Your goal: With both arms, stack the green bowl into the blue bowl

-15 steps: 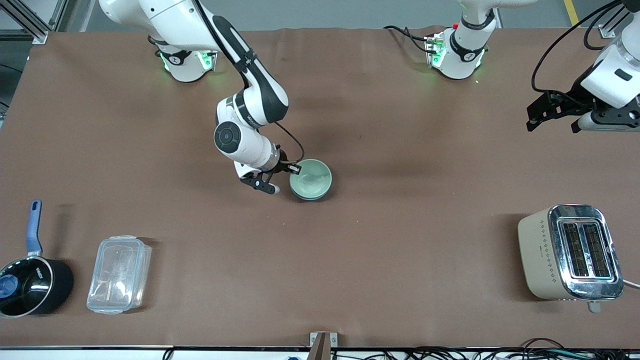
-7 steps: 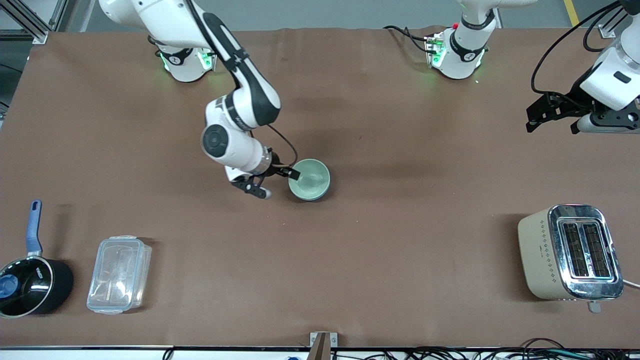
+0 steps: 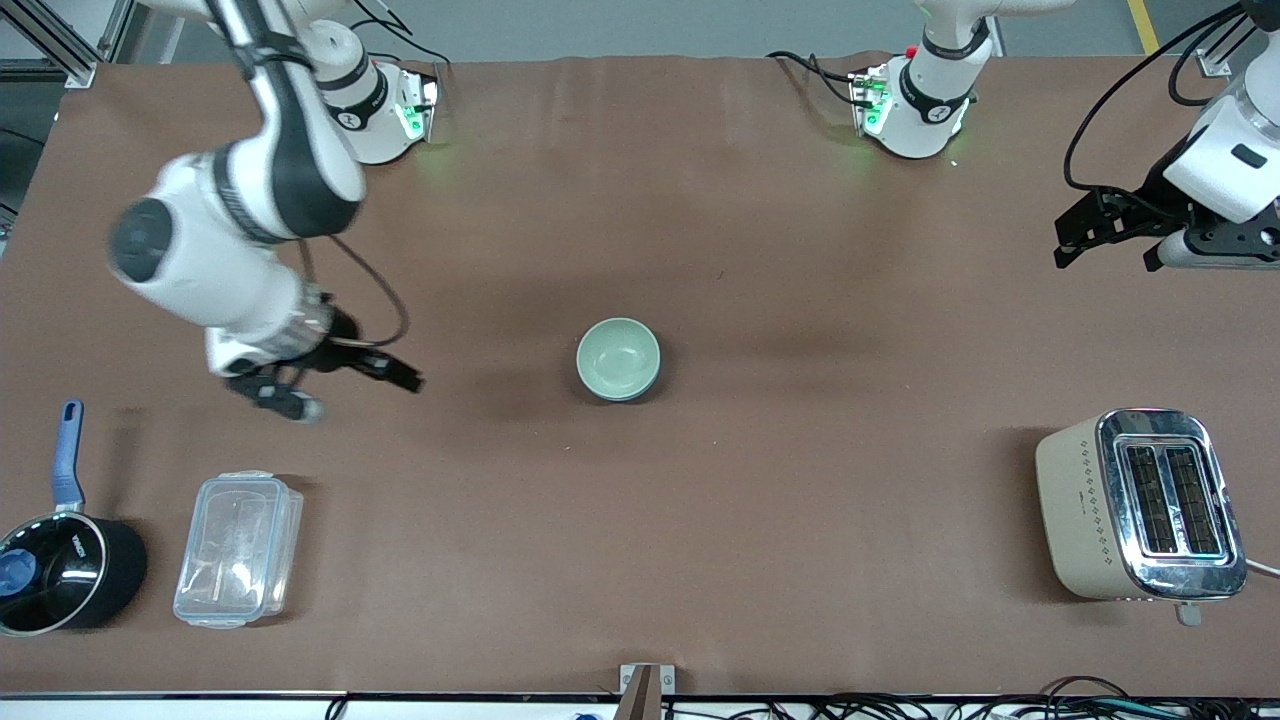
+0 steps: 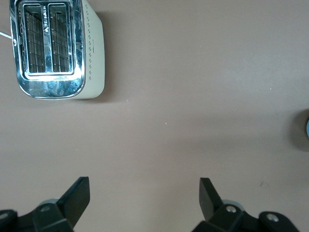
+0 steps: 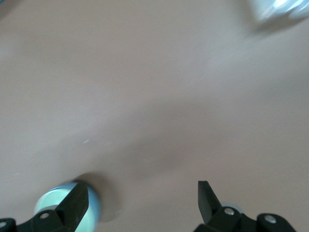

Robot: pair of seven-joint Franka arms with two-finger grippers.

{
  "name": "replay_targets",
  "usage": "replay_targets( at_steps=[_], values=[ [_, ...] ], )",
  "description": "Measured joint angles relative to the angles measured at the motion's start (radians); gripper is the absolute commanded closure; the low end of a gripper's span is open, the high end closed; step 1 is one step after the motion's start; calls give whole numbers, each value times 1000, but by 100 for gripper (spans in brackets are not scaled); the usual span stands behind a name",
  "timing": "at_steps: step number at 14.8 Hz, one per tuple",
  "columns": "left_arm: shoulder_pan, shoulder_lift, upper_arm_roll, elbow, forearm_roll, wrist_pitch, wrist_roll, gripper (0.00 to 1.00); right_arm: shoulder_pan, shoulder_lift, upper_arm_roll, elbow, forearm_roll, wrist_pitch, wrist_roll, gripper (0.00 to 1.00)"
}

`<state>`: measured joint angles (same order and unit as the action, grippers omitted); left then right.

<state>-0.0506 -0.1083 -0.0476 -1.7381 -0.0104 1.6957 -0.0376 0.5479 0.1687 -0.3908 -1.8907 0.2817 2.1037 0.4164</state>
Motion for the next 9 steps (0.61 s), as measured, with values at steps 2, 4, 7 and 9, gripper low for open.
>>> replay_targets(
  at_steps=[2, 4, 7, 9],
  values=[
    [1, 2, 0, 12, 0, 0, 0, 0, -50, -47, -25, -34, -70, -4, -85, 0],
    [7, 2, 1, 21, 0, 0, 0, 0, -106, -106, -29, -54, -152, -50, -142, 0],
    [29, 4, 2, 25, 0, 0, 0, 0, -178, -183, -30, -38, -210, -164, -232, 0],
    [35, 6, 2, 33, 0, 0, 0, 0, -216, -204, -30, 27, -217, -254, -295, 0]
  ],
)
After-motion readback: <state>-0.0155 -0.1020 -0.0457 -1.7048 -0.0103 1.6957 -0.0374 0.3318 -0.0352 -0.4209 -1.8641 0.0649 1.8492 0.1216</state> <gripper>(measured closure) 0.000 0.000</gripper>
